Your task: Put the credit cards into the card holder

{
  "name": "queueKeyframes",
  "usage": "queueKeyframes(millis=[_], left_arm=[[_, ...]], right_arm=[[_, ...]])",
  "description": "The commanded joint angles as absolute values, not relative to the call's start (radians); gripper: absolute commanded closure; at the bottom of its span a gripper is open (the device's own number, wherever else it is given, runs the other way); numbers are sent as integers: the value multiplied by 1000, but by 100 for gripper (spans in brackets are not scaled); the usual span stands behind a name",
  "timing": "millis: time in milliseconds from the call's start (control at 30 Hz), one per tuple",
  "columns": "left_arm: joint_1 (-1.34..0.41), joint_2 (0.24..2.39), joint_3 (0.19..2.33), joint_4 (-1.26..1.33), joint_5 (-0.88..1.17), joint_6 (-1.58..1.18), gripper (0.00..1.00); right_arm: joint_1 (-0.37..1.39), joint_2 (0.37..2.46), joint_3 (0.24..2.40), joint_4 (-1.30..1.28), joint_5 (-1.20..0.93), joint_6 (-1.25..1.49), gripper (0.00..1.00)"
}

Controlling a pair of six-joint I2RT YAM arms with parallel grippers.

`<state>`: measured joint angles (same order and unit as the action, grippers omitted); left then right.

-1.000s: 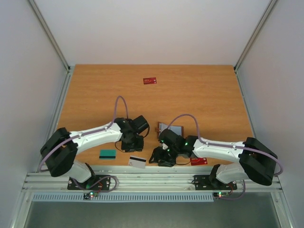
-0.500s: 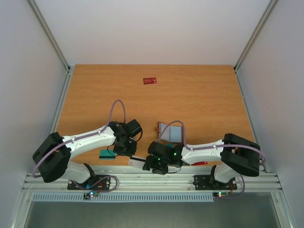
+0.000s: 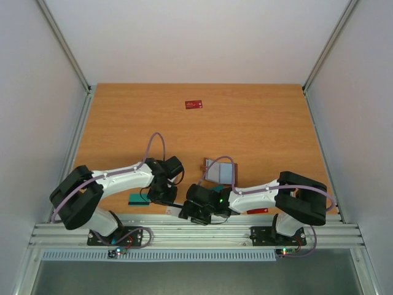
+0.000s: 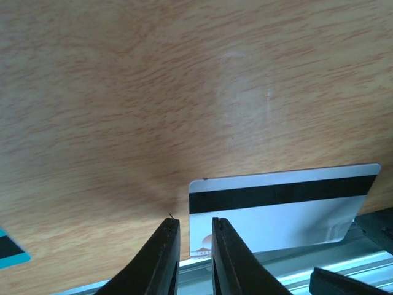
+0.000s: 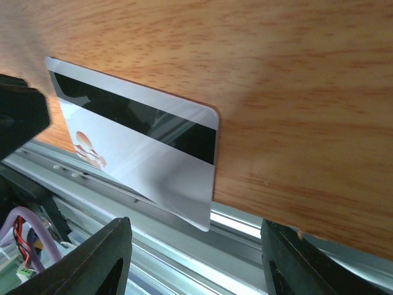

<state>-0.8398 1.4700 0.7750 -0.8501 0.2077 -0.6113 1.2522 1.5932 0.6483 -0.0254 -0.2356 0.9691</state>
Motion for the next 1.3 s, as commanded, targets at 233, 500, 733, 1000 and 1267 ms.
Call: queueKeyframes(millis=[233,500,733,1000,1267], left_arm=[[-830,1564,741,-782,244,-601,86],[-827,1588,739,-777,250,-600,86],[-825,1597,732,-768,263,-609,87],[-824,1598,738,-766,281,-624,88],[-823,1589,760,-771,297,-637,88]], right_arm=[[1265,1635,639,103,-190,989,45],[1259,1643,609,199,-188,983,55],[1240,1623,615,223,-202,948,65],[1223,1582,638,190,-209,914,77],[1194,1550,683,96,-224,895,85]])
